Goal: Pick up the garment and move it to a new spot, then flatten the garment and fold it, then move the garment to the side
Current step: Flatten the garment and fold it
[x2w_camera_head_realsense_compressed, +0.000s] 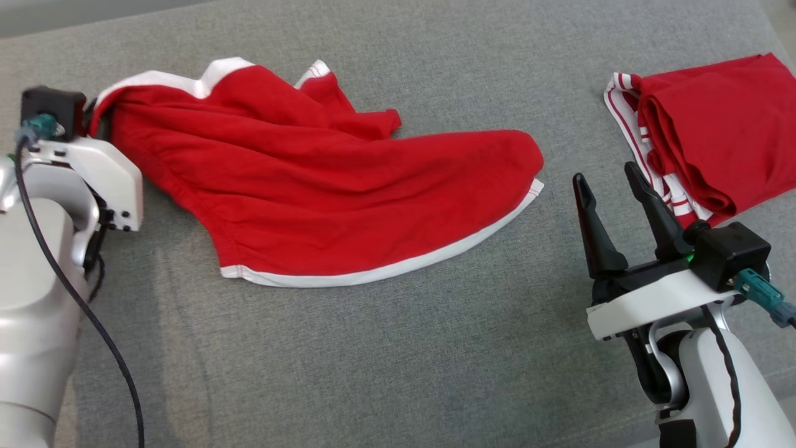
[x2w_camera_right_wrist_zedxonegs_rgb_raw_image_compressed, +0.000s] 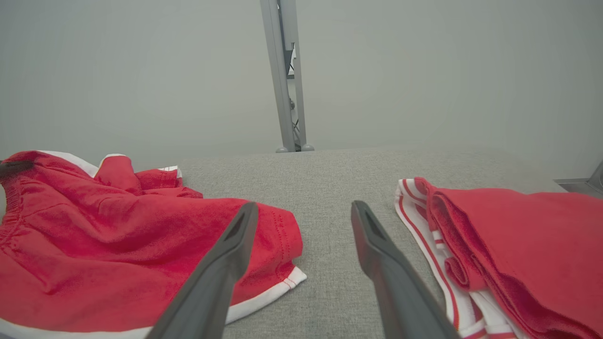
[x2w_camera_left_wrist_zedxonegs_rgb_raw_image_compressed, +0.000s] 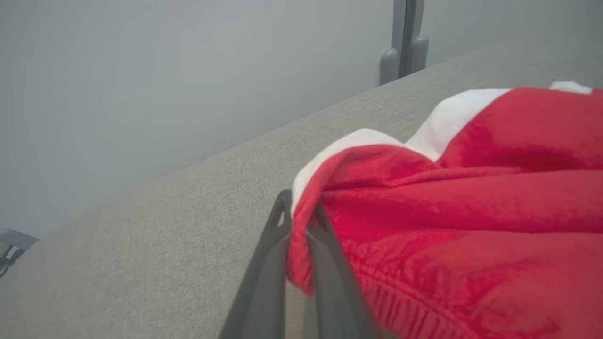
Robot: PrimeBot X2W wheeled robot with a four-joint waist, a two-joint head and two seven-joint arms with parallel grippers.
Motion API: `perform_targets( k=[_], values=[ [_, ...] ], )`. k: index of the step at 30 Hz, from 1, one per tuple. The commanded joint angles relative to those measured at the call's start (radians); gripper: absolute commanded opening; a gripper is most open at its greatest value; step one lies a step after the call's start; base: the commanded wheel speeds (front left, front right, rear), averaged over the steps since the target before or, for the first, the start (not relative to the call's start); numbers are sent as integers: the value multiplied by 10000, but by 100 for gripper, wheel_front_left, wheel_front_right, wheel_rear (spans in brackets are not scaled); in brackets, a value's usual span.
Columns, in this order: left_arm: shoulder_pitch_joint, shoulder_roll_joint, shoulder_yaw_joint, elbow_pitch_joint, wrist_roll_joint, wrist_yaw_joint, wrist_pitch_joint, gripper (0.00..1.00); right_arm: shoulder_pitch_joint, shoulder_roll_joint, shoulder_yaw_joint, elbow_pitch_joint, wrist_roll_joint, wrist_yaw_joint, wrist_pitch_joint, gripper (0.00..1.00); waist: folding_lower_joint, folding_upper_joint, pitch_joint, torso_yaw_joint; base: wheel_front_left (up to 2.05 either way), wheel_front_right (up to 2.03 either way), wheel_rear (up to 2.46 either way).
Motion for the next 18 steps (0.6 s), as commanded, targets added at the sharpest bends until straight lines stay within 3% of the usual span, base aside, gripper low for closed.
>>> perform_targets(
  k=[1, 6, 9, 11, 12, 18],
  values=[
    [-280, 96, -53, 136, 69, -81, 61, 0, -101, -7, 37, 70, -46, -4, -121, 100, 0, 0, 92, -70, 0, 0, 0],
    [-909, 452, -181, 770, 262, -47, 120, 0, -323, 60, 202, 271, -37, -4, -262, 100, 0, 0, 211, -107, 0, 0, 0],
    [-1124, 723, -407, 1174, 647, 446, -47, 0, -389, 75, 275, 409, -39, -4, -314, 100, 0, 0, 190, -52, 0, 0, 0],
    [-1084, 541, -435, 1438, 607, 571, -165, 2, -420, 78, 299, 472, -70, -4, -329, 100, 0, 0, 131, 12, 0, 0, 0],
    [-1072, 497, -463, 1519, 642, 640, -266, 100, -425, 77, 303, 498, -87, -4, -324, 100, 0, 0, 91, 57, 0, 0, 0],
    [-876, 31, -374, 1826, 355, 816, -1114, 100, -376, 84, 271, 604, -97, -4, -286, 100, 0, 0, -265, 422, 0, 0, 0]
  ],
)
